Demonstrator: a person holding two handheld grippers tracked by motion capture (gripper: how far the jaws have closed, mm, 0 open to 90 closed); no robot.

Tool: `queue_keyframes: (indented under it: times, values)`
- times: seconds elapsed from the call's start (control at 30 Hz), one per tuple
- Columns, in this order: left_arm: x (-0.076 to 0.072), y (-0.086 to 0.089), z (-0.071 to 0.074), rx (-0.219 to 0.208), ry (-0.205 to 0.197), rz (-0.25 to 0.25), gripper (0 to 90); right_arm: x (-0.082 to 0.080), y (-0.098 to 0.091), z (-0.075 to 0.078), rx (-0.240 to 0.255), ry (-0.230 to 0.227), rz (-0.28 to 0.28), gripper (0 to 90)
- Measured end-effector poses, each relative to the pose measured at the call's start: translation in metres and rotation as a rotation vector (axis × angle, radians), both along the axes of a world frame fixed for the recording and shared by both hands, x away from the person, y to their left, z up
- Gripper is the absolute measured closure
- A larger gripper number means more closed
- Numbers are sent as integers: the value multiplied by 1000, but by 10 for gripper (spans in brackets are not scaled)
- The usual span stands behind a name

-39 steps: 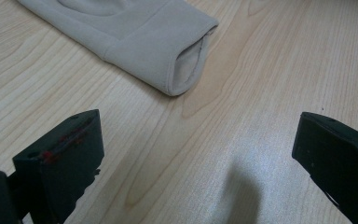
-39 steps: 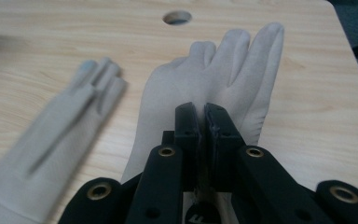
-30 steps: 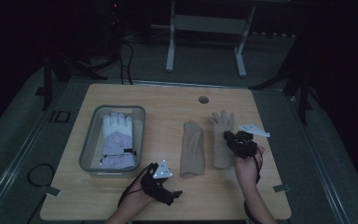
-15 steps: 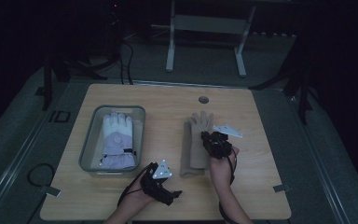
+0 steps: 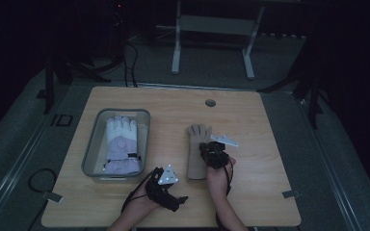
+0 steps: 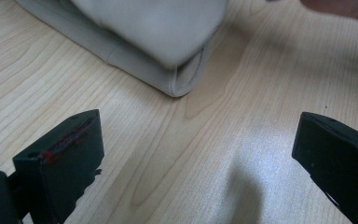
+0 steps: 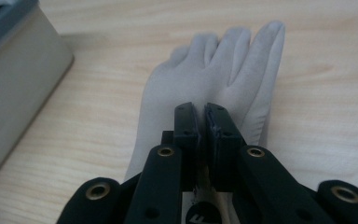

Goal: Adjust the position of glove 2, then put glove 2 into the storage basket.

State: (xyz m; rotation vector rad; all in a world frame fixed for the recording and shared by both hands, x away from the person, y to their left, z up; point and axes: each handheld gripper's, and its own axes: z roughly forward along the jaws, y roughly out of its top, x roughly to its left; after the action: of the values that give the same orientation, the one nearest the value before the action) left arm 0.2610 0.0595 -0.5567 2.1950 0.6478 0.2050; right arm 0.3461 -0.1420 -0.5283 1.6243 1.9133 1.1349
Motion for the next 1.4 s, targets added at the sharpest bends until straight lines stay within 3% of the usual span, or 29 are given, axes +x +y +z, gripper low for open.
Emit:
queue_keyframes:
  times: [0.33,0.47,0.57,0.6,0.63,0.67,0.7,0.77,0.83,0.87,0.97,1.0,1.03,1.17,1.3,1.4]
  values:
    - [1,0,-1,25,-9,-14,20,6,4,-20,-57,64,41,759]
    - [2,2,-1,16,3,-14,20,6,0,-12,-60,69,82,603]
    - [2,3,-2,23,-16,-9,20,6,-5,-7,-78,94,127,481]
    - [2,4,-2,21,-17,-14,35,5,-9,-3,-72,103,160,376]
    - [2,4,-3,21,-19,-16,35,5,-9,-3,-72,103,160,376]
    - [2,3,-3,22,-23,-19,35,4,-13,0,-60,101,201,279]
    - [1,3,-3,22,-29,-19,35,4,-13,0,-60,101,201,279]
    - [1,2,-3,17,-30,-24,36,2,-18,6,-49,68,250,198]
    - [0,0,-3,19,-32,-26,36,2,-20,7,-40,58,261,177]
    - [0,0,-3,13,-25,-25,36,1,-22,9,-58,53,277,168]
    - [0,-1,-3,9,-21,-21,36,2,-31,10,-38,24,348,168]
    - [0,0,-3,1,-24,-22,38,1,-33,12,-66,6,366,166]
    - [0,0,-2,-12,-23,-21,56,1,-41,15,-93,-44,395,158]
    - [2,1,2,-63,-11,-23,64,3,-53,22,-103,-68,415,164]
    - [3,-3,5,-61,-29,-16,64,6,-66,28,-110,-6,444,163]
    - [4,-9,8,-36,-15,-13,64,10,-71,30,-117,16,445,133]
